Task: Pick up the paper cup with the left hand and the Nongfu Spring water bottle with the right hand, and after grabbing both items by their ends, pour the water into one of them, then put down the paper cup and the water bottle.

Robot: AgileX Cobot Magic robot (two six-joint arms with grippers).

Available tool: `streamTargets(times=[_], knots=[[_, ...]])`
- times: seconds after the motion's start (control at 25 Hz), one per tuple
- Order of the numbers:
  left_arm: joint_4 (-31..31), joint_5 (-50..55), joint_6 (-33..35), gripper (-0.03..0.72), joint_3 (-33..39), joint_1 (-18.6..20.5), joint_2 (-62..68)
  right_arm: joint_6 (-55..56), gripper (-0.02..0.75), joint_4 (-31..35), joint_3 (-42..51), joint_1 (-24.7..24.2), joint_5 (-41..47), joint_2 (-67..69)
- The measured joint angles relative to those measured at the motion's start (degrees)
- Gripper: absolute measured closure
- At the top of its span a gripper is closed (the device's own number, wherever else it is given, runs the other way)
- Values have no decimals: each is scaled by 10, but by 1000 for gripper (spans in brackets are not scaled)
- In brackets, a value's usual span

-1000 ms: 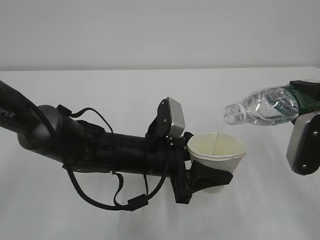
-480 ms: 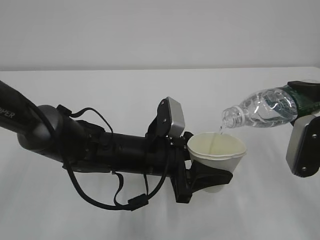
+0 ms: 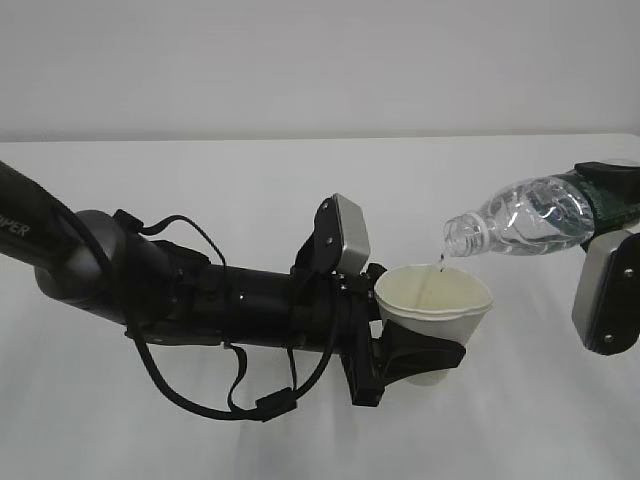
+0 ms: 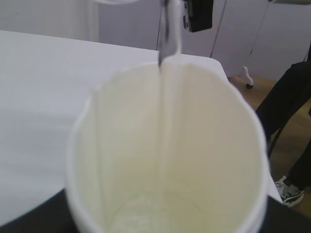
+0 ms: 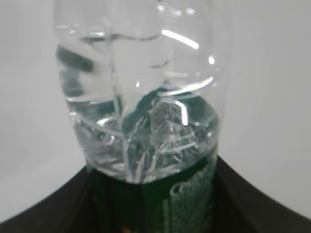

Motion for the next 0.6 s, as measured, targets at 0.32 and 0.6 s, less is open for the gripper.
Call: streamTargets(times=[0.32, 0.6], knots=[[0, 1, 0, 270, 0, 0, 0, 0, 332, 0, 0, 0, 0, 0], [0, 1, 0, 270, 0, 0, 0, 0, 332, 0, 0, 0, -1, 0]])
